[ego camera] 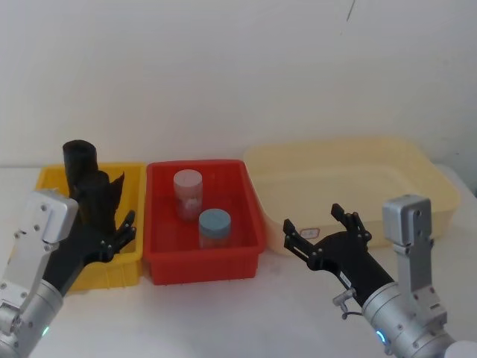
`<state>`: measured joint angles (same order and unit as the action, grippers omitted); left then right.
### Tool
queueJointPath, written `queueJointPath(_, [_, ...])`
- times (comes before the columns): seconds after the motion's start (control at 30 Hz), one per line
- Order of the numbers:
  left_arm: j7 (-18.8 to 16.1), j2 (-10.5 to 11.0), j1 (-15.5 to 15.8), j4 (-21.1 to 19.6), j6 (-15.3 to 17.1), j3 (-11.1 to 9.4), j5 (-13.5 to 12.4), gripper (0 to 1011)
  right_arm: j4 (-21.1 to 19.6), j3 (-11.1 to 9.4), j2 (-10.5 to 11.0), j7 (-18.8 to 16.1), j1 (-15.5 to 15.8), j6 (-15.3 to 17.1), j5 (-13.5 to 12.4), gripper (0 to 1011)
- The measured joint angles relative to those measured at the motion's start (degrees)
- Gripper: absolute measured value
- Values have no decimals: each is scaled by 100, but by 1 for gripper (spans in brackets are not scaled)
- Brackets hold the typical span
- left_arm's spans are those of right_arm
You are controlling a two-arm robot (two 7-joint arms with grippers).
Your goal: Pick up the garbage bag with the one hand and transfer it to the other hand.
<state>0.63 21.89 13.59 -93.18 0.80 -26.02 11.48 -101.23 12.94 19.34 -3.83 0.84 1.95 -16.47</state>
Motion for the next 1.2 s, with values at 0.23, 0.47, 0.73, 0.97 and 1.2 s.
queueJointPath(0.23, [0, 0, 0, 0, 0, 0, 0, 1001, 0, 0, 0, 0, 0, 0, 0, 1000])
queueJointPath(0.47, [0, 0, 0, 0, 0, 0, 1, 1001, 0, 0, 0, 0, 0, 0, 0, 1000])
queueJointPath(0.73, [-1, 0, -2, 0, 0, 2, -2, 1001, 0, 0, 0, 0, 0, 0, 0, 1000])
queueJointPath(0.97, [-103, 0, -65, -69, 14, 41, -71, 1001, 0, 0, 0, 0, 0, 0, 0, 1000])
queueJointPath(1.2, [-338, -3, -309, -267, 91, 167, -121, 1001, 0, 0, 0, 0, 0, 0, 0, 1000])
